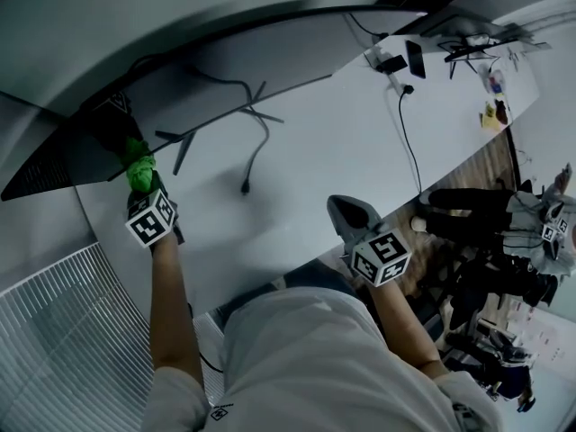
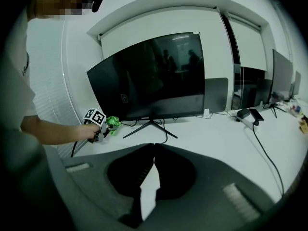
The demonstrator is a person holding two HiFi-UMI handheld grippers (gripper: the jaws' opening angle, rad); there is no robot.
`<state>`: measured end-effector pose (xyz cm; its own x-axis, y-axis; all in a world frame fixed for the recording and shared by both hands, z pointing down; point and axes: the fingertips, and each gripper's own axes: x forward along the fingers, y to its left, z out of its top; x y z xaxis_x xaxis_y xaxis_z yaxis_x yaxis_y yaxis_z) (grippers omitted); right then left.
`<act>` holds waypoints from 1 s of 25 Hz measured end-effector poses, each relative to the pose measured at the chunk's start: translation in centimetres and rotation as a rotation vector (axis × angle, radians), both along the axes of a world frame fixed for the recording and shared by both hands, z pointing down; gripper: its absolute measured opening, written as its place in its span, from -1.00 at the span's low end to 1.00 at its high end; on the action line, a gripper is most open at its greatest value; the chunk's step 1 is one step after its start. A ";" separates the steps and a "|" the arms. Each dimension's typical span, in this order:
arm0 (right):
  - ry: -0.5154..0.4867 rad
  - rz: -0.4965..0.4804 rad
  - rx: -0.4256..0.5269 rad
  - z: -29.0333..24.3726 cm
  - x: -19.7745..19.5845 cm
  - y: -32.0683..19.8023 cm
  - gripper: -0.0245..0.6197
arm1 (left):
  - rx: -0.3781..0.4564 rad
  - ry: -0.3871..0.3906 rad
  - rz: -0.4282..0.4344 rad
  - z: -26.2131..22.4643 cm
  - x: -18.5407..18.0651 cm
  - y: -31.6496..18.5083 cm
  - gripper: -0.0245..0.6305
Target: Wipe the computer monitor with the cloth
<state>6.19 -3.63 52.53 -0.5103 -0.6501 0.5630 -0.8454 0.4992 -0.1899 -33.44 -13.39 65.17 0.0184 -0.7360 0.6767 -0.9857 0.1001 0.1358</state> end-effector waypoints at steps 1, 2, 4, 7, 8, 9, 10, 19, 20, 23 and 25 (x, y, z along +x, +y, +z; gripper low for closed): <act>0.001 0.005 0.001 0.0 0.5 -0.1 -0.91 | 0.001 0.001 0.004 0.0 0.6 -0.2 -0.72; 0.003 0.009 0.002 0.0 1.1 -0.2 -0.91 | 0.001 0.002 0.009 0.0 1.2 -0.5 -0.72; 0.005 0.018 0.004 0.0 2.4 -0.3 -0.91 | 0.002 0.004 0.019 0.1 2.6 -1.1 -0.72; 0.008 0.037 0.006 0.0 4.5 -0.2 -0.91 | 0.004 0.006 0.044 0.1 5.1 -2.2 -0.72; 0.010 0.045 0.006 0.1 5.2 -0.2 -0.91 | 0.004 0.009 0.052 0.2 5.8 -2.6 -0.72; 0.011 0.054 0.006 0.1 5.8 -0.1 -0.91 | 0.004 0.013 0.058 0.2 6.6 -2.9 -0.72; 0.012 0.063 0.007 0.2 6.5 0.0 -0.91 | 0.004 0.017 0.062 0.3 7.2 -3.2 -0.72; 0.013 0.151 0.012 0.0 11.9 0.9 -0.91 | 0.001 0.017 0.147 0.2 14.0 -5.6 -0.72; 0.013 0.161 0.011 0.0 12.6 1.2 -0.91 | -0.001 0.015 0.164 0.3 14.9 -5.8 -0.72; 0.017 0.188 0.009 0.3 14.4 1.5 -0.91 | 0.001 0.009 0.204 0.5 17.6 -6.9 -0.72; 0.019 0.206 0.006 0.6 15.6 1.7 -0.91 | 0.006 0.007 0.225 0.8 19.3 -7.6 -0.72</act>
